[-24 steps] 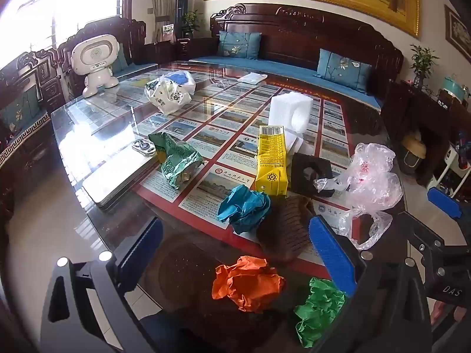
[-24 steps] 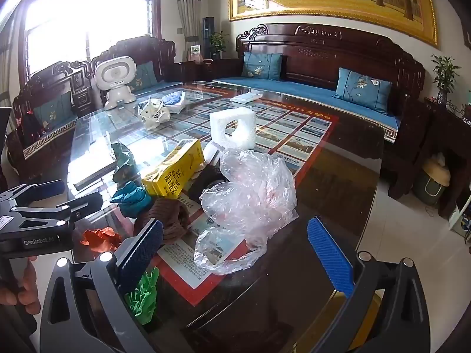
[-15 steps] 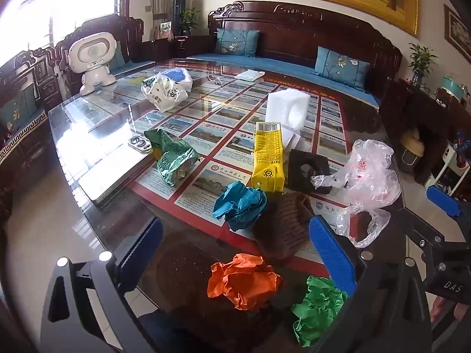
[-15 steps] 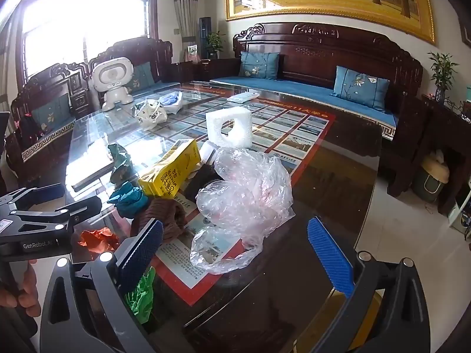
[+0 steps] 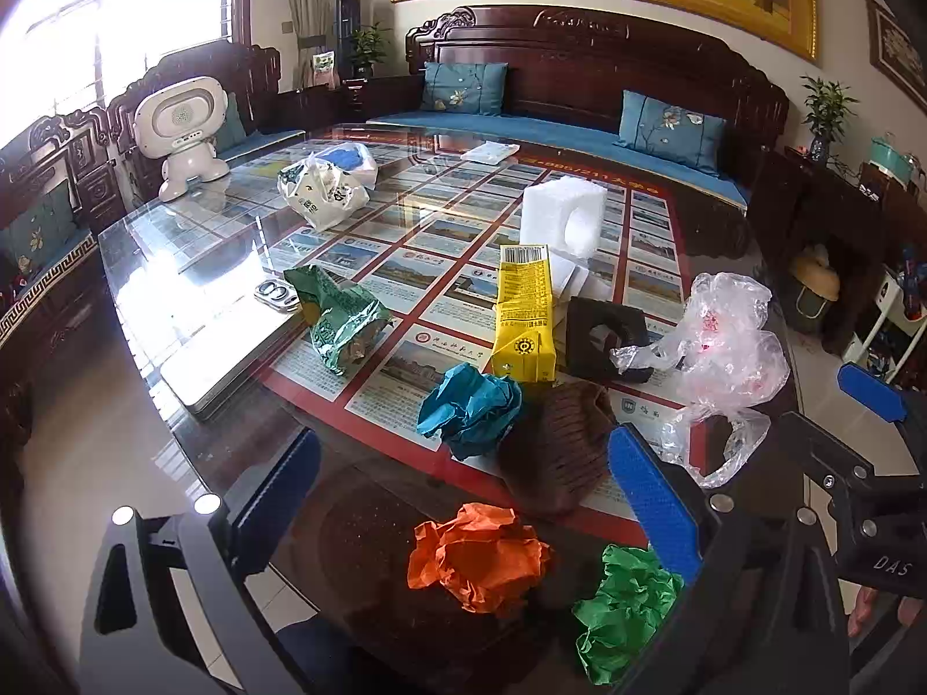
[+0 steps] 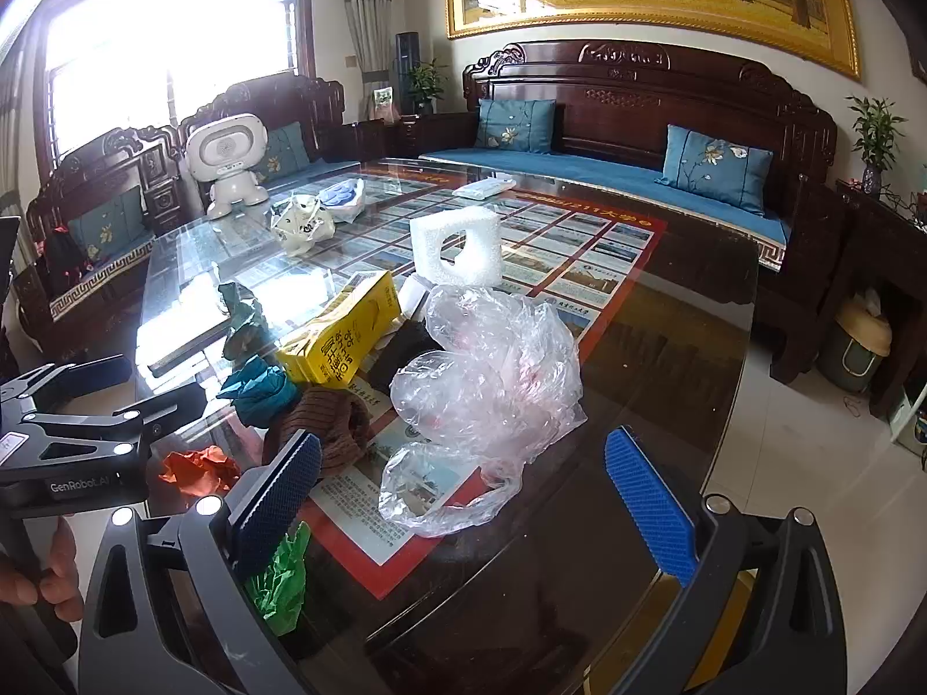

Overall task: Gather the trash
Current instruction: 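Move the right tool toward the clear plastic bag on the table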

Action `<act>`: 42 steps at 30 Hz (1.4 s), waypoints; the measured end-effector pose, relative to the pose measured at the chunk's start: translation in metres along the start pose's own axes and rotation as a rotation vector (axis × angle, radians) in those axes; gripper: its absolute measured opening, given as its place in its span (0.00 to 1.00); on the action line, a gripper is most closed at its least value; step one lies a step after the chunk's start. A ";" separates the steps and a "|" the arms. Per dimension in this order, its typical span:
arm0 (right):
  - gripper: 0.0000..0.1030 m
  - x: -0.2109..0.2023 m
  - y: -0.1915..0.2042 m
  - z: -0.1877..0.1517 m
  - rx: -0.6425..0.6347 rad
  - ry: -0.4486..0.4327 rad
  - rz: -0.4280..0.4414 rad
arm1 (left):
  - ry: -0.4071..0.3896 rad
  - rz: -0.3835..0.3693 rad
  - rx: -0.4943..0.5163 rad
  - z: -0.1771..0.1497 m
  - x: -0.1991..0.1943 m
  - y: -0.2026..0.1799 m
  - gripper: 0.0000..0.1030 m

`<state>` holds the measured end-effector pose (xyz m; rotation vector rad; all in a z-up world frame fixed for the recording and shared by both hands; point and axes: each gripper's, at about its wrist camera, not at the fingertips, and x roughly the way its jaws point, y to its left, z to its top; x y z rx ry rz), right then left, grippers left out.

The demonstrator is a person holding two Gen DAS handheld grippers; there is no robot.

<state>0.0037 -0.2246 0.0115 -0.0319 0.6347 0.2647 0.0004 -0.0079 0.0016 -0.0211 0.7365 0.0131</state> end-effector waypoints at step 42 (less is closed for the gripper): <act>0.92 0.000 0.002 0.003 0.004 -0.006 0.011 | -0.007 -0.018 -0.009 0.000 0.001 0.000 0.96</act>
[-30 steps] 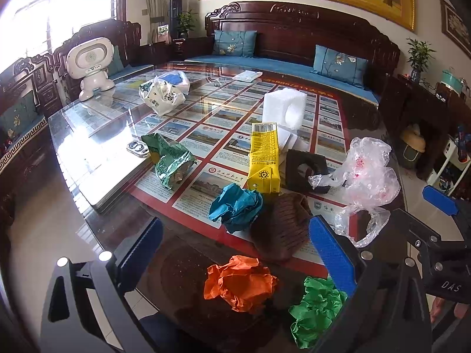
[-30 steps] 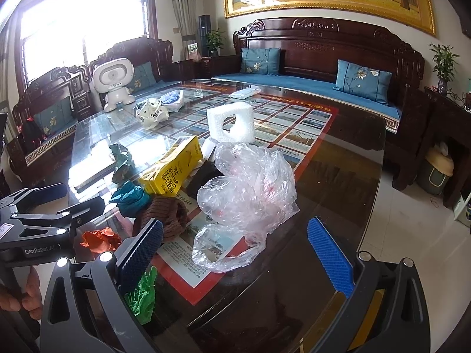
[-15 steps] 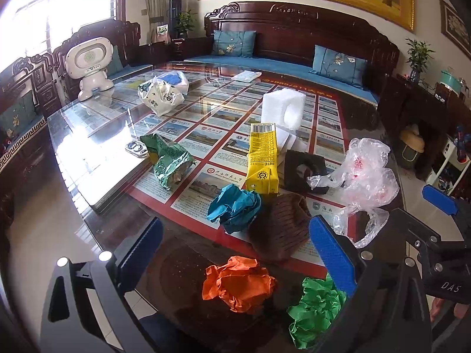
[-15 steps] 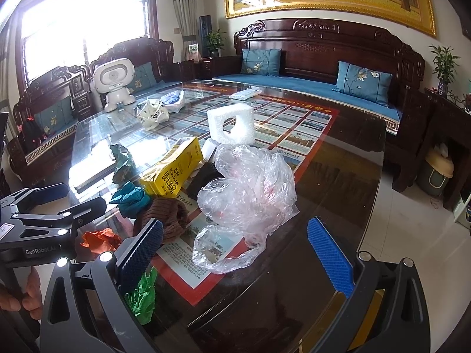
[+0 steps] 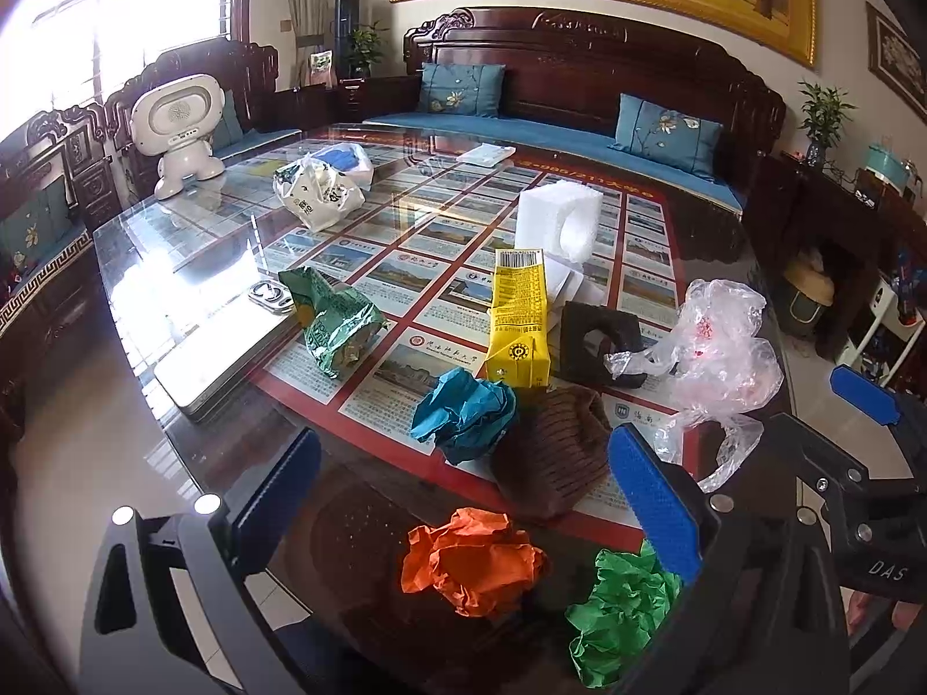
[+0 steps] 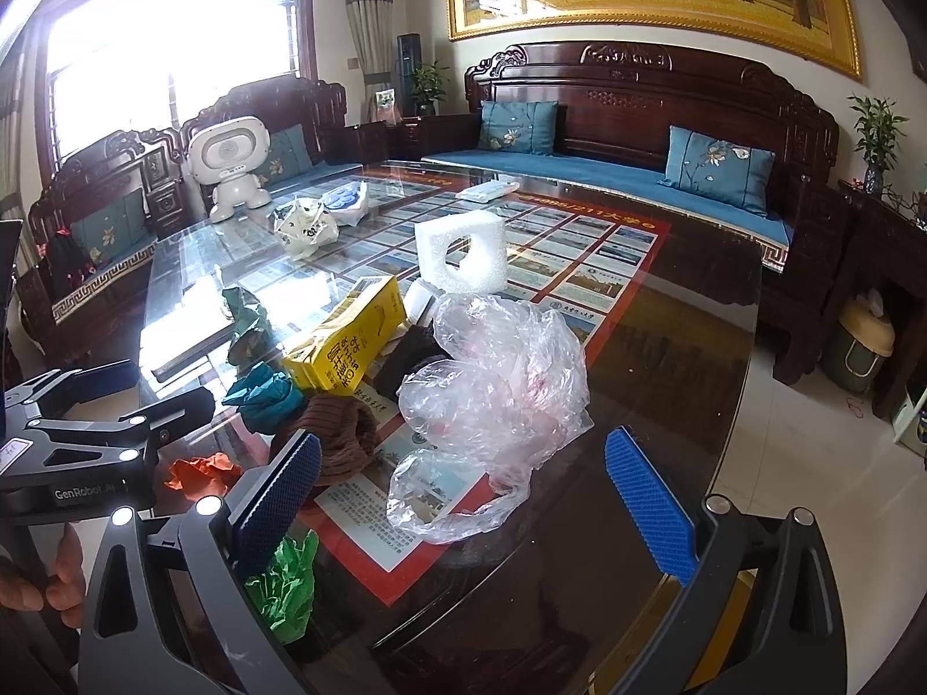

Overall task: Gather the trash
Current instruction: 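Move the right tool toward the clear plastic bag on the table, then grasp the clear plastic bag with the right tool while the left tool grasps the orange paper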

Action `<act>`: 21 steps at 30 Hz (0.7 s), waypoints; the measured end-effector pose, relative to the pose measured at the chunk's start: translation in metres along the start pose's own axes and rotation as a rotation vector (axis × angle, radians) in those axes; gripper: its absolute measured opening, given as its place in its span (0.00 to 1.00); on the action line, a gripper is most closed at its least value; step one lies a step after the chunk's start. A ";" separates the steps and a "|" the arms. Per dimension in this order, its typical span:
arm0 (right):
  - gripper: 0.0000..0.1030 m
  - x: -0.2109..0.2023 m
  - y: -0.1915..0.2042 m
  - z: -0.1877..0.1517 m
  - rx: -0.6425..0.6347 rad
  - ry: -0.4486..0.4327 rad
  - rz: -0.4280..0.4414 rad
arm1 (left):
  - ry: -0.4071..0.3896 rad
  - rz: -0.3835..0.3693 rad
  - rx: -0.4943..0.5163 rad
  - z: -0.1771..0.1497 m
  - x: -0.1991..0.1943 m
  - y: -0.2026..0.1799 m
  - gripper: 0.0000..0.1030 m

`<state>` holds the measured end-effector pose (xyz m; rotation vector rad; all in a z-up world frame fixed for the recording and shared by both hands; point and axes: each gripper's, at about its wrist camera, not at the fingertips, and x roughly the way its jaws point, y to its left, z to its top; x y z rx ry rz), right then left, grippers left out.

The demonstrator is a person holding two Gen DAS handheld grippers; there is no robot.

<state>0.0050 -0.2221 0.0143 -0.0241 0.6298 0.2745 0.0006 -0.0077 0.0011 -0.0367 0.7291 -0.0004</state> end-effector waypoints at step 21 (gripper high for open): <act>0.92 0.072 -0.006 0.022 -0.001 0.090 -0.081 | 0.003 0.003 0.003 0.003 0.002 0.001 0.96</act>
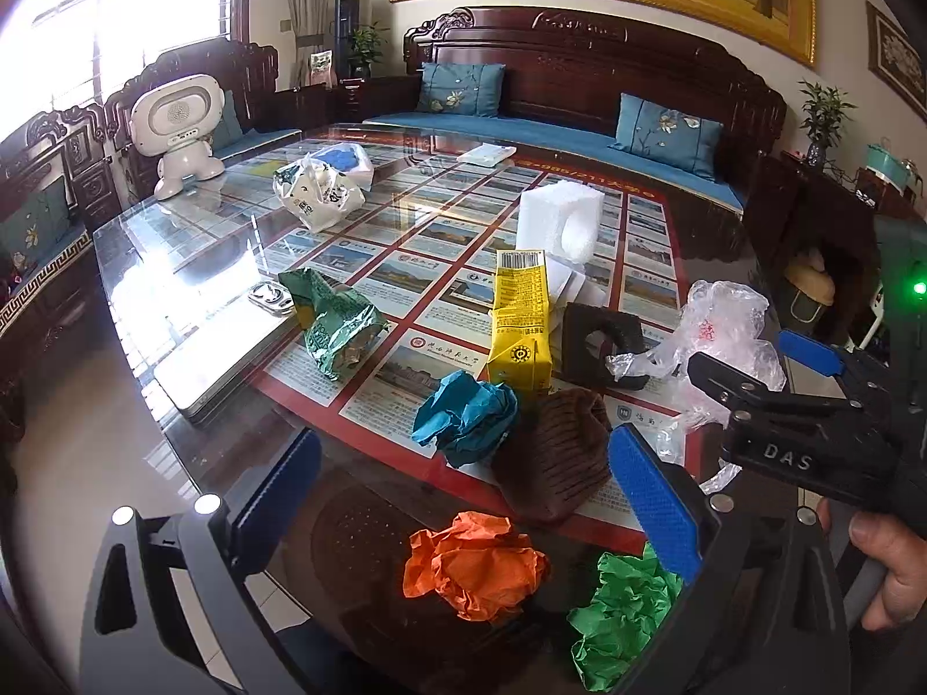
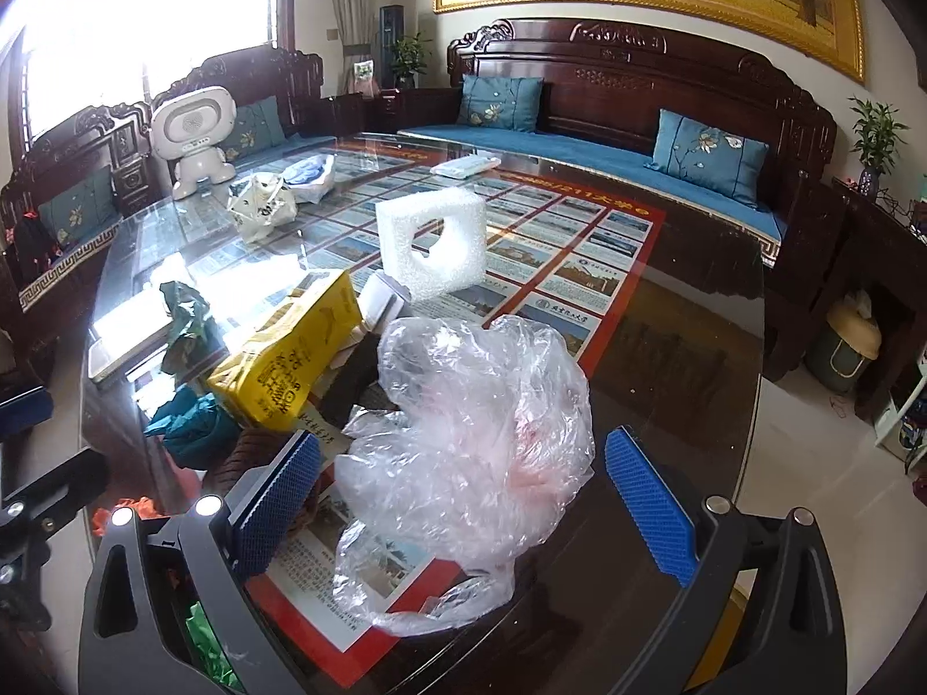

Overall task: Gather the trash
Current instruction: 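Grasp the clear plastic bag with the right tool while the left tool grasps the orange paper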

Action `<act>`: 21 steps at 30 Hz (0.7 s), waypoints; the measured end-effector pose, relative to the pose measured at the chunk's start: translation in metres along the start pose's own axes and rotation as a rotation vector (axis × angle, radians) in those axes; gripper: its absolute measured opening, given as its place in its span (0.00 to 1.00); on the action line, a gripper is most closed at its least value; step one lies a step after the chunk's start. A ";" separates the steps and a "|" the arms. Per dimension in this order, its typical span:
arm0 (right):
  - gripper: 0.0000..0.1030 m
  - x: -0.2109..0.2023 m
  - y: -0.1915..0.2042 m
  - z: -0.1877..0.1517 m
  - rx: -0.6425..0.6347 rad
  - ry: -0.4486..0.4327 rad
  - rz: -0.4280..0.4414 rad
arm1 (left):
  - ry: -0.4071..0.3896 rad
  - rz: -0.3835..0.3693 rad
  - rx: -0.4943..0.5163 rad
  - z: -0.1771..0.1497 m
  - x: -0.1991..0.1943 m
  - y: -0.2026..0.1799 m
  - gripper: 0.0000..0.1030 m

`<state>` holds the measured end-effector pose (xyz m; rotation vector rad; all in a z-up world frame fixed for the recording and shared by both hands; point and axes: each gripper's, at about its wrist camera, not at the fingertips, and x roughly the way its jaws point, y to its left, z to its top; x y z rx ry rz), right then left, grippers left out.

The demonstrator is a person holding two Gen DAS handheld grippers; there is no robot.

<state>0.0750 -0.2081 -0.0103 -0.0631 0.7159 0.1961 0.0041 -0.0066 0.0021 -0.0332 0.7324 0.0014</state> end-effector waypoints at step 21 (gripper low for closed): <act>0.23 -0.072 0.000 -0.021 -0.019 -0.157 0.173 | 0.070 -0.016 0.011 -0.027 0.013 0.003 0.96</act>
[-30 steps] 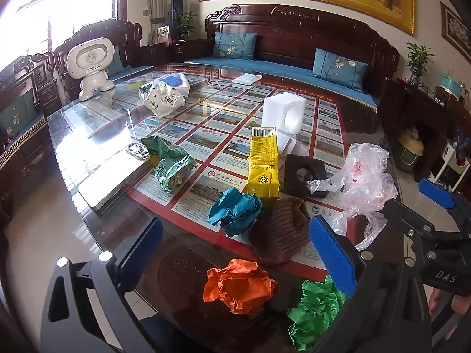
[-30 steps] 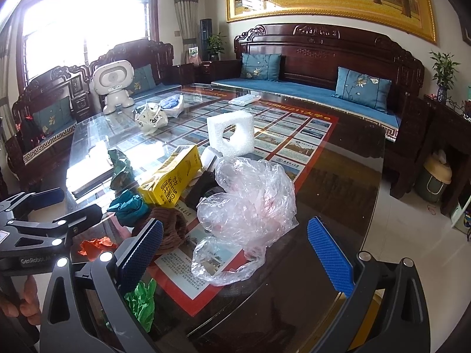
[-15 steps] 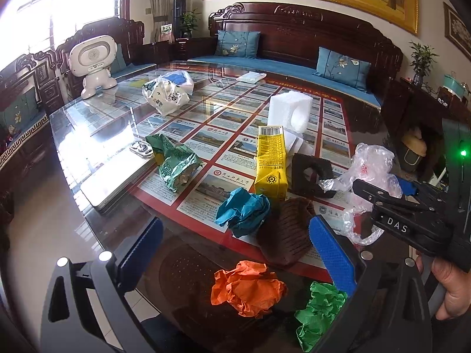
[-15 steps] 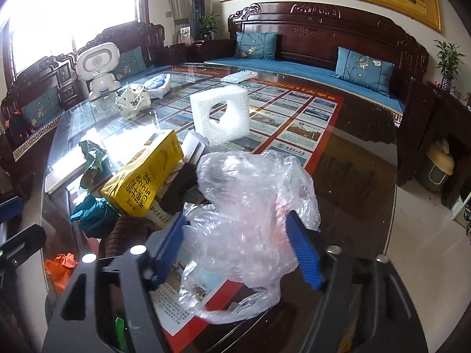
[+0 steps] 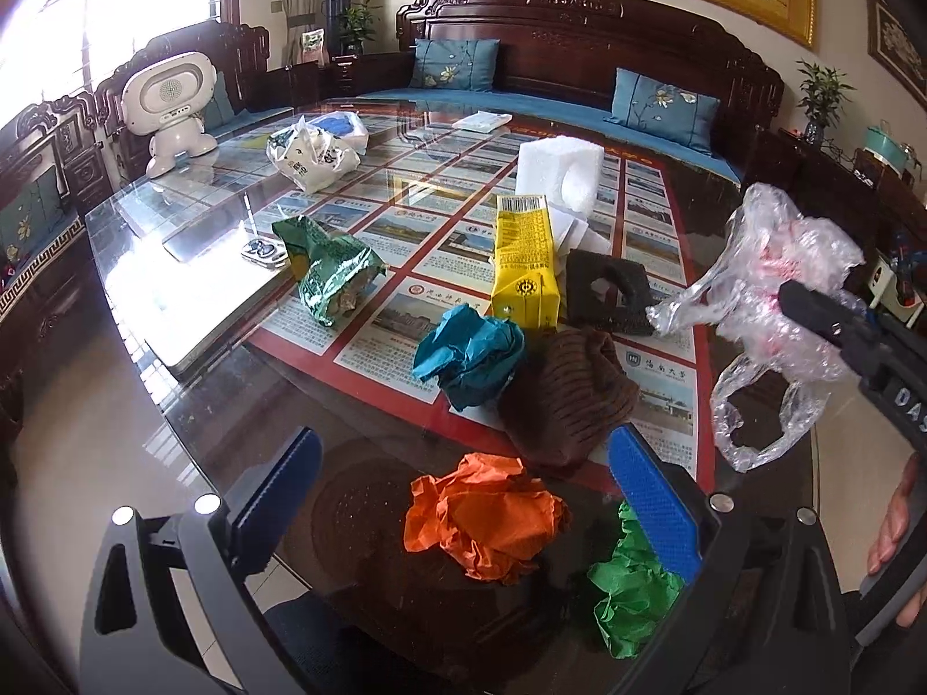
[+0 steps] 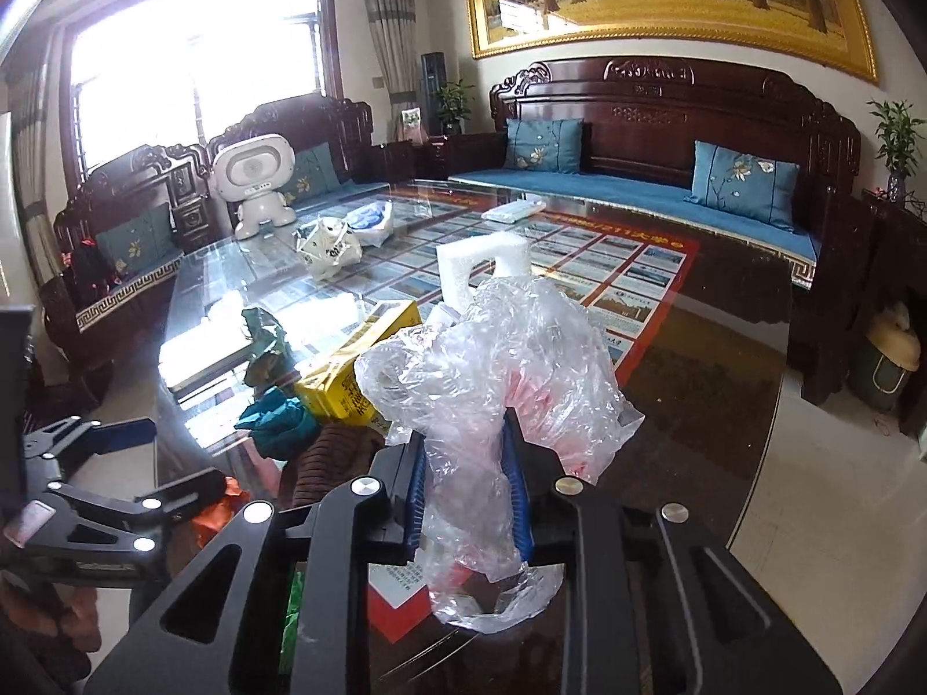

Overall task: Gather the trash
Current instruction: 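Grasp the clear plastic bag with the right tool while the left tool grasps the orange paper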

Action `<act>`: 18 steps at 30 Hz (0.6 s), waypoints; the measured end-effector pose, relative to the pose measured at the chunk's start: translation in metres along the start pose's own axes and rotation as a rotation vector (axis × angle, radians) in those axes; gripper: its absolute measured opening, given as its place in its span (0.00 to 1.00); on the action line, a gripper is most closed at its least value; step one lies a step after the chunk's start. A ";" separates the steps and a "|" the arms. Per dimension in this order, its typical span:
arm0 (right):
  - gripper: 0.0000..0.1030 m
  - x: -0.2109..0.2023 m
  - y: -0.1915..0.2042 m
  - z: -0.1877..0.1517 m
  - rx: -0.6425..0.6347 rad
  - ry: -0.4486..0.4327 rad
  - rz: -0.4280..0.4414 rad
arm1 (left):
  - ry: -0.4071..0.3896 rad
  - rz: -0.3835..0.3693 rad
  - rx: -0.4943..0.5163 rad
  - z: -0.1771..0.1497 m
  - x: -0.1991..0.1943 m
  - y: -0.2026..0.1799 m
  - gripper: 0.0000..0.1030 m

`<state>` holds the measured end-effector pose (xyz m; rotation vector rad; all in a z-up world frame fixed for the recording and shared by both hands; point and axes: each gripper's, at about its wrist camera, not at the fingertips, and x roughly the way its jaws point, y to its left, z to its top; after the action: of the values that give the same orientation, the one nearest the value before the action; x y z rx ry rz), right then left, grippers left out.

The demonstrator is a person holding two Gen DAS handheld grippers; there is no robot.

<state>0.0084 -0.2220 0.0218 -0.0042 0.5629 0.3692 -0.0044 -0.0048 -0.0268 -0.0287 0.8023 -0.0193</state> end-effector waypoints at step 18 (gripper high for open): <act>0.23 -0.036 0.018 0.001 -0.018 -0.059 0.046 | 0.125 -0.100 -0.102 -0.016 0.032 0.016 0.61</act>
<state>-0.0256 -0.2173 0.0437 0.0020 0.5019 0.4175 0.0061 0.0101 -0.0614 -0.1652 0.9254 -0.0754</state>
